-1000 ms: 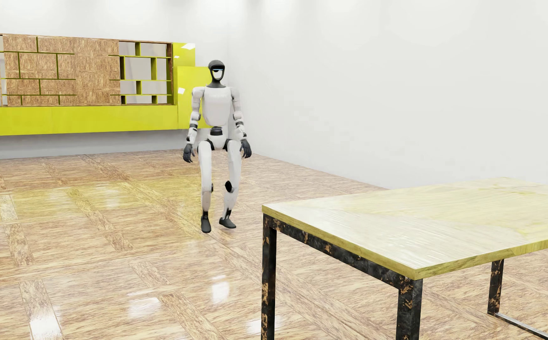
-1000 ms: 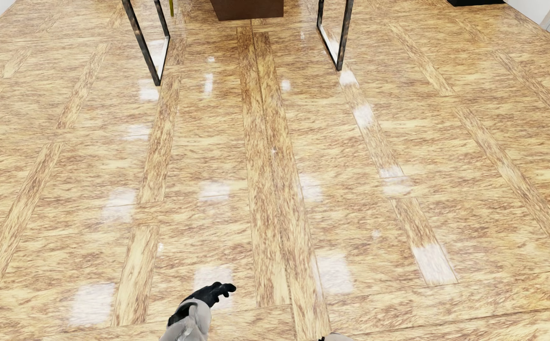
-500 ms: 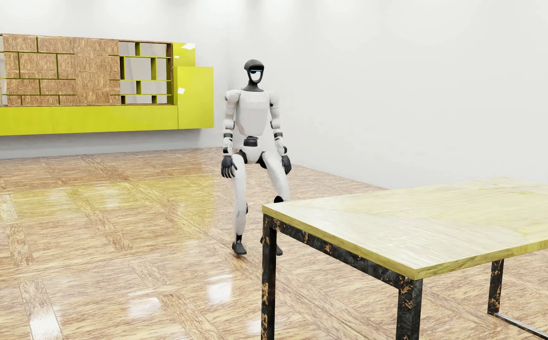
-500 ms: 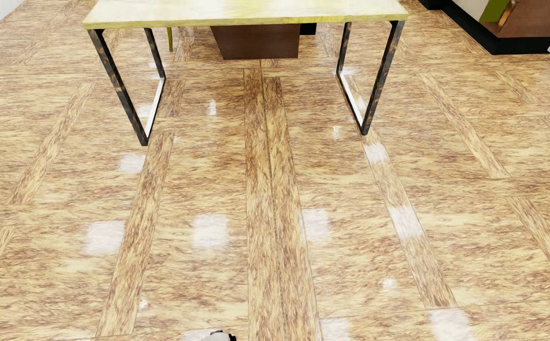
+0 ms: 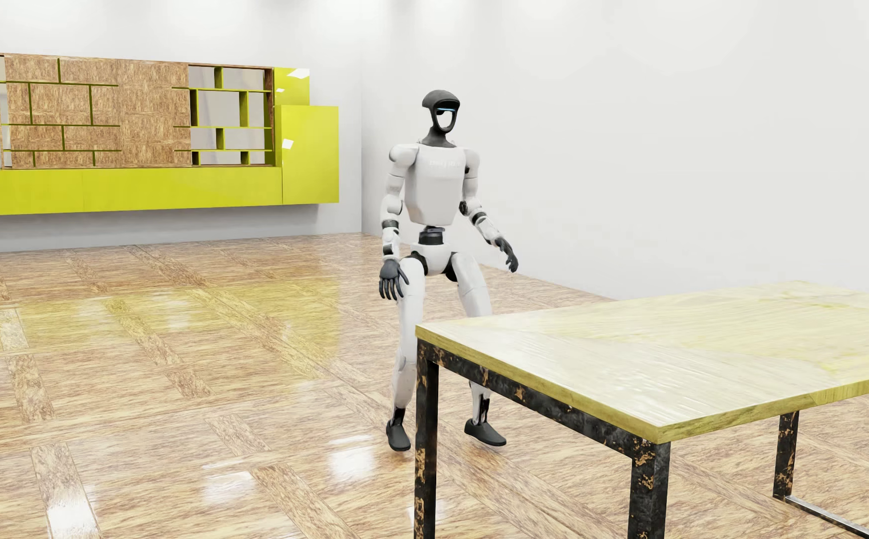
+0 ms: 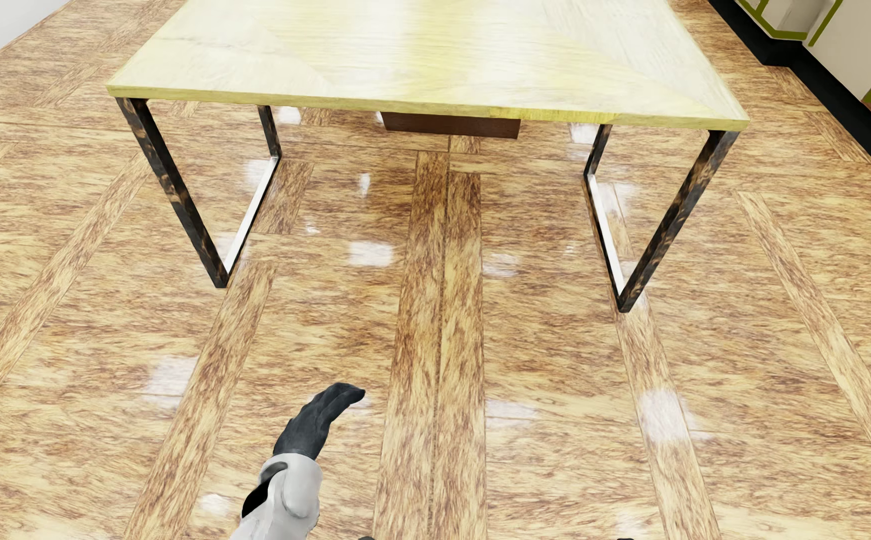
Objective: Move towards the desk
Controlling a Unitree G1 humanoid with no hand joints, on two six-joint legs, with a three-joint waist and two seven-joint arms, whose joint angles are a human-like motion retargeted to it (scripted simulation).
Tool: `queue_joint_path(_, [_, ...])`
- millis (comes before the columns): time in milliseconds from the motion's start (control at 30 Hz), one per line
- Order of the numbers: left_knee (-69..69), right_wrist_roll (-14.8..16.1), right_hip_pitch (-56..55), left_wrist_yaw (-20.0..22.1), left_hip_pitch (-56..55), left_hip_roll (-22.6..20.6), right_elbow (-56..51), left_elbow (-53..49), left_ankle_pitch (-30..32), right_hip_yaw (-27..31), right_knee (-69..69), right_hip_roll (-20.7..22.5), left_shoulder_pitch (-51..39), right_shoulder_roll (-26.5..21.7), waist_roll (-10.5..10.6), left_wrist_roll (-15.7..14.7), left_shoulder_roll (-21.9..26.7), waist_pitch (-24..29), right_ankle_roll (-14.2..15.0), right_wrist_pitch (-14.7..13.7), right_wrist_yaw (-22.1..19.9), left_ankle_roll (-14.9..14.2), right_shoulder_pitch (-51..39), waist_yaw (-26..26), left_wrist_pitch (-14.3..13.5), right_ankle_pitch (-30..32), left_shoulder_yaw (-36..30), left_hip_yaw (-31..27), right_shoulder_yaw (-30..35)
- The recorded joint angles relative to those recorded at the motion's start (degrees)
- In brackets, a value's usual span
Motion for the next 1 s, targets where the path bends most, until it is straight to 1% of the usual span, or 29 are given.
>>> queue_joint_path(33, [-0.47,0.51,2.22,-0.42,0.22,-0.76,0.02,-4.4,-0.19,-2.06,-3.6,0.0,-2.17,0.23,-0.25,0.01,0.11,-0.25,-2.47,1.39,0.7,-0.74,0.06,-0.43,-1.59,-0.92,-1.25,-1.79,-1.33])
queue_joint_path(67, [-0.01,0.93,4.23,-0.2,0.09,-1.29,0.6,-7.96,-0.6,-4.6,-5.73,-0.1,-3.63,0.82,-0.51,-0.11,-0.05,-0.39,-4.22,3.23,0.58,-1.5,-0.26,-0.75,-2.68,-2.93,-1.67,-3.24,-2.69])
queue_joint_path(100, [0.17,0.98,6.03,0.46,0.1,-1.25,1.96,-10.43,-0.7,-6.6,-8.08,0.58,-4.1,1.7,-0.61,-0.77,-0.34,-0.46,-5.61,5.18,0.09,-2.18,-1.07,-1.01,-3.14,-3.18,-1.23,-4.39,-3.4])
queue_joint_path(133, [-0.2,0.32,7.63,1.23,0.33,-0.85,3.78,-11.59,-0.37,-8.03,-10.67,1.63,-3.79,2.32,-0.44,-1.74,-0.79,-0.48,-6.37,6.75,0.08,-2.68,-2.11,-1.13,-2.89,-2.34,-0.39,-5.14,-3.03])
queue_joint_path(167, [-1.03,-1.11,9.11,1.76,0.76,-0.41,5.48,-11.26,-0.05,-9.15,-13.31,2.57,-3.2,2.37,-0.09,-2.23,-1.2,-0.5,-6.68,7.5,1.09,-3.62,-3.05,-1.09,-1.95,-1.6,0.29,-5.57,-1.48])
queue_joint_path(200, [-2.0,-2.95,10.48,1.73,1.37,0.07,6.66,-9.46,-0.35,-10.04,-15.81,3.4,-2.7,1.99,0.32,-1.41,-1.21,-0.57,-6.68,7.24,2.91,-5.69,-3.81,-0.9,-0.33,-0.98,0.42,-5.88,0.84])
queue_joint_path(233, [-2.31,-4.67,11.74,0.85,1.97,0.66,7.25,-6.4,-1.54,-10.55,-18.06,4.22,-2.28,1.41,0.74,0.88,-0.71,-0.66,-6.55,6.24,4.84,-7.56,-4.49,-0.65,1.9,-0.47,-0.1,-6.09,3.23])
queue_joint_path(267, [-0.99,-5.84,12.82,-1.11,2.32,1.5,7.36,-2.32,-3.63,-10.54,-19.94,5.03,-1.76,0.82,1.17,3.87,0.05,-0.76,-6.45,5.06,6.23,-6.64,-5.21,-0.42,4.53,-0.07,-1.16,-5.87,5.08])
queue_joint_path(300, [1.45,-6.28,13.75,-4.0,3.01,2.49,7.09,2.49,-5.92,-10.08,-21.56,5.83,-1.06,0.41,1.61,6.38,0.75,-0.86,-6.41,4.18,6.77,-5.13,-6.0,-0.27,7.24,0.21,-2.4,-5.13,6.11])
queue_joint_path(333, [3.69,-6.06,14.63,-7.05,4.16,3.78,6.51,7.7,-7.8,-9.31,-23.19,6.69,-0.15,0.3,2.08,7.46,1.13,-1.02,-6.4,3.69,6.5,-3.98,-6.82,-0.24,9.73,0.5,-3.3,-3.7,6.28])
queue_joint_path(367, [4.17,-5.34,15.47,-9.21,6.0,4.92,5.63,12.94,-8.58,-8.22,-24.93,7.61,1.11,0.5,2.58,6.86,1.13,-1.26,-6.38,3.4,5.66,-3.92,-7.62,-0.25,11.92,0.87,-3.46,-2.34,5.78])
queue_joint_path(433, [-1.2,-2.93,16.49,-10.36,11.08,6.71,3.61,22.07,-9.64,-5.04,-27.9,9.34,5.15,1.57,3.65,2.7,0.51,-2.03,-6.34,2.63,3.19,-5.61,-9.24,-0.4,15.16,1.91,-2.52,0.85,3.59])
queue_joint_path(467, [-4.23,-1.59,16.39,-10.8,13.39,7.6,2.7,26.41,-10.13,-3.19,-28.54,9.96,6.98,2.21,4.23,0.76,0.06,-2.45,-6.33,1.66,1.58,-5.27,-9.49,-0.52,16.15,2.29,-2.94,3.61,2.09])
queue_joint_path(500, [-6.76,-0.12,16.01,-11.98,15.29,8.12,2.0,30.04,-10.11,-1.48,-28.59,10.3,8.8,2.83,4.73,-0.15,-0.36,-2.81,-6.29,0.95,-0.11,-4.93,-9.62,-0.59,16.68,2.42,-4.32,6.24,0.76])
queue_joint_path(567, [-10.1,2.13,15.12,-15.64,17.85,8.23,1.17,34.19,-9.8,1.03,-27.7,10.39,11.93,3.73,5.32,-0.38,-0.53,-3.22,-6.09,0.3,-2.5,-4.67,-8.62,-0.6,16.57,2.13,-7.77,9.33,-1.42])
queue_joint_path(600, [-10.52,2.57,14.89,-17.13,18.38,8.17,1.17,34.67,-9.85,1.74,-27.3,10.3,13.01,4.01,5.44,-0.76,-0.44,-3.3,-5.95,0.41,-2.78,-4.54,-7.64,-0.52,16.29,1.94,-8.55,10.12,-2.1])
queue_joint_path(633, [-10.17,2.62,14.84,-17.77,18.5,8.13,1.54,34.38,-10.16,2.1,-27.01,10.15,13.62,4.17,5.49,-1.5,-0.26,-3.33,-5.8,0.78,-2.57,-4.37,-6.51,-0.38,16.08,1.76,-8.44,10.55,-2.63])
queue_joint_path(667, [-9.58,2.43,14.96,-17.17,18.44,8.06,2.41,33.64,-10.55,2.16,-26.84,9.97,13.68,4.27,5.48,-2.35,-0.03,-3.34,-5.65,1.51,-2.12,-4.22,-5.36,-0.21,16.01,1.6,-7.71,10.69,-3.15])
queue_joint_path(700, [-9.19,1.99,15.21,-15.38,18.42,7.91,3.87,32.66,-10.87,1.98,-26.8,9.74,13.24,4.32,5.41,-2.93,0.18,-3.36,-5.5,2.75,-1.51,-4.08,-4.32,-0.03,16.0,1.48,-6.82,10.65,-3.7])
queue_joint_path(767, [-9.21,0.09,15.78,-10.37,18.64,7.4,8.09,29.95,-11.21,1.28,-26.73,9.19,11.41,4.2,5.18,-2.81,0.63,-3.4,-5.21,6.66,0.67,-3.85,-2.93,0.31,15.59,1.18,-5.81,10.24,-4.43])
queue_joint_path(833, [-9.28,-2.65,16.04,-6.66,18.68,6.74,11.72,27.02,-11.47,0.43,-26.17,8.5,8.37,3.7,4.85,-2.54,1.27,-3.41,-4.97,9.86,3.99,-3.71,-1.56,0.52,13.83,0.63,-5.26,9.43,-4.13])
queue_joint_path(867, [-9.24,-3.91,16.09,-5.28,18.53,6.4,12.72,25.46,-11.57,-0.04,-25.89,8.14,6.71,3.59,4.66,-2.77,1.29,-3.4,-4.86,10.6,5.41,-3.66,-0.99,0.54,12.87,0.36,-4.82,8.95,-3.93])
queue_joint_path(933, [-9.03,-5.0,16.25,-3.17,18.01,5.8,12.39,22.06,-11.76,-1.01,-25.83,7.55,3.82,3.93,4.23,-3.33,1.13,-3.39,-4.64,10.26,6.66,-3.58,0.21,0.36,11.19,0.08,-3.95,8.01,-4.44])
queue_joint_path(1000, [-8.83,-4.55,16.4,-1.69,17.61,5.38,9.95,18.81,-12.01,-1.61,-26.19,7.17,1.91,4.69,3.86,-3.09,1.2,-3.41,-4.44,8.49,5.41,-3.45,1.16,0.01,9.75,0.13,-3.98,7.5,-5.7])
